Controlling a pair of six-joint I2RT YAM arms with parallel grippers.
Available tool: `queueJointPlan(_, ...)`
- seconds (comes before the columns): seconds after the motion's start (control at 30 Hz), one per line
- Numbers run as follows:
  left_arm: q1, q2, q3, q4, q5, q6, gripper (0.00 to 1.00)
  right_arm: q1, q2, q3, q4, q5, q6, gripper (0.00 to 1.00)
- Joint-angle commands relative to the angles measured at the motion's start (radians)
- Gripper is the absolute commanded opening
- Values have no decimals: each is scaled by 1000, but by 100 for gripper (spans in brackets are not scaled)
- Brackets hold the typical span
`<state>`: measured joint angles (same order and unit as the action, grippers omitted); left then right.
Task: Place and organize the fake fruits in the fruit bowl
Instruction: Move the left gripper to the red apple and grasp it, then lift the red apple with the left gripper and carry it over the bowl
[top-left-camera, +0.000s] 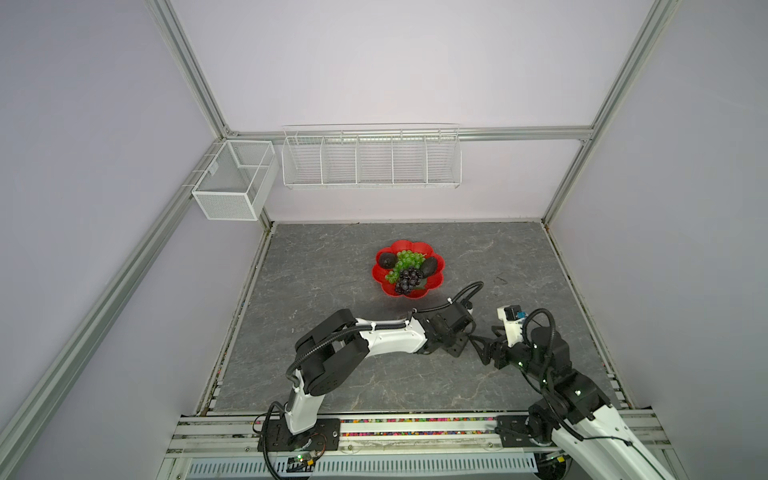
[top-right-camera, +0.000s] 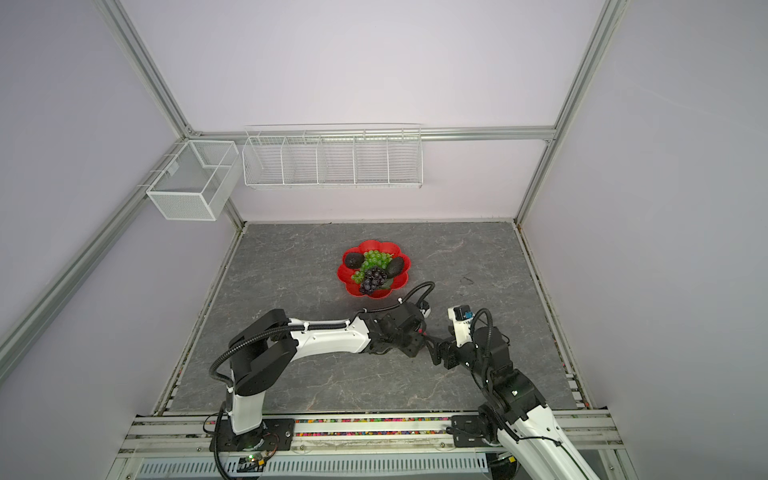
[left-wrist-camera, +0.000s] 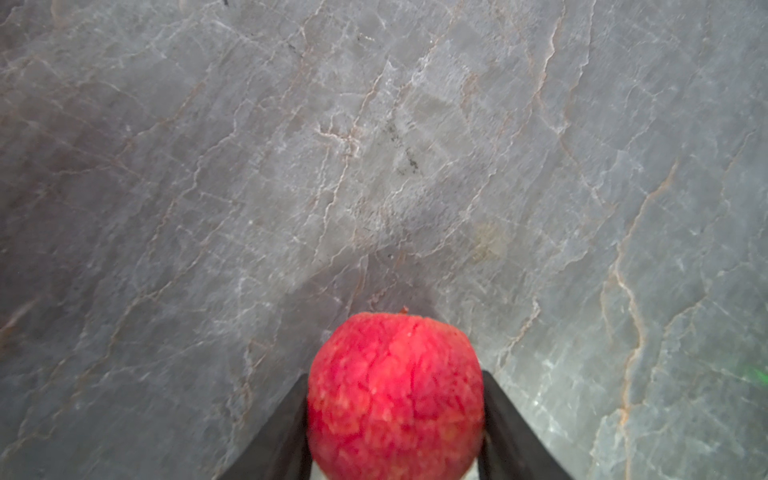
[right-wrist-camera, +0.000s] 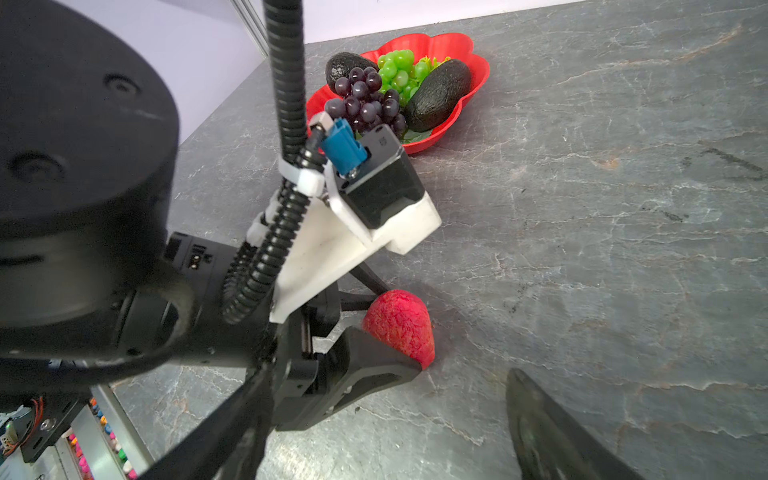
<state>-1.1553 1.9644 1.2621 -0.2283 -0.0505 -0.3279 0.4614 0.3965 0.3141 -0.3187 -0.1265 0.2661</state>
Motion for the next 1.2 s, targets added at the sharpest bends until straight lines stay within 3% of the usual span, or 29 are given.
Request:
queueJointPlan(0.0, 18, -61, -35, 47, 13, -29, 49, 3, -2, -17, 10, 10, 6, 89)
queueJointPlan(0.53, 62, -151, -78, 95, 69, -51, 44, 1, 16, -15, 28, 16, 11, 89)
queueJointPlan(0.63, 69, -179, -75, 81, 59, -42, 44, 2, 39, -25, 102, 12, 40, 89)
queueJointPlan(0.77, 90, -226, -76, 59, 54, -37, 44, 2, 133, -6, 305, -85, 72, 89)
queueJointPlan(0.97, 149, -382, -128, 50, -26, -32, 44, 2, 323, 176, 330, -158, -83, 89)
queueJointPlan(1.17, 245, -492, -151, 23, -69, 19, 44, 9, 507, 334, 430, -239, -95, 88)
